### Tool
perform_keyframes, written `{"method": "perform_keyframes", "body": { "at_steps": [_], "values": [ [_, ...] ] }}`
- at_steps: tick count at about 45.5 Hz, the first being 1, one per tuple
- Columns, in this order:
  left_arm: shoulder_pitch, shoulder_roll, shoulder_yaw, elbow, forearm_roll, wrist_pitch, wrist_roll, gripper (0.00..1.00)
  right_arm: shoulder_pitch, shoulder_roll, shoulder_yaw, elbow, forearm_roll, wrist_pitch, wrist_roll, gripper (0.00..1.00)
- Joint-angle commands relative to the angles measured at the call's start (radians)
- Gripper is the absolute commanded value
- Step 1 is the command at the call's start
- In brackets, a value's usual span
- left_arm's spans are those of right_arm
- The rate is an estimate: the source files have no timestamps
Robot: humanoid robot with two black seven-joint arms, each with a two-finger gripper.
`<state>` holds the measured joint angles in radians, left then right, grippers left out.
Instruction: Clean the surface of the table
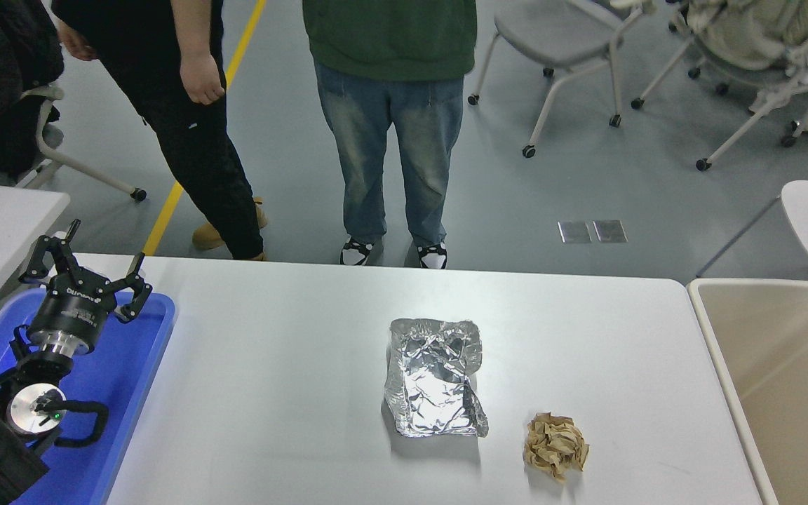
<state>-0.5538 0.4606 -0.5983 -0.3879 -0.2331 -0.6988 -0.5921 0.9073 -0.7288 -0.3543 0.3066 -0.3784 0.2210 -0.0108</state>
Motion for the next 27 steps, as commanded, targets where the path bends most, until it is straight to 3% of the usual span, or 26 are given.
{"method": "perform_keyframes", "body": {
  "at_steps": [1, 13, 27],
  "values": [
    [0.000, 0.001, 0.002, 0.001, 0.000, -0.001, 0.000, 1.00, -0.225, 0.330, 0.008, -0.431, 0.164, -0.066, 0.000, 0.00],
    [0.000, 0.000, 0.000, 0.001, 0.000, -0.001, 0.000, 1.00, -0.243, 0.453, 0.049, -0.483, 0.165, -0.255, -0.003, 0.00],
    [0.000, 0.000, 0.000, 0.000, 0.000, 0.001, 0.000, 1.00, -0.243, 0.506, 0.156, -0.468, 0.165, -0.289, -0.003, 0.00]
  ]
}}
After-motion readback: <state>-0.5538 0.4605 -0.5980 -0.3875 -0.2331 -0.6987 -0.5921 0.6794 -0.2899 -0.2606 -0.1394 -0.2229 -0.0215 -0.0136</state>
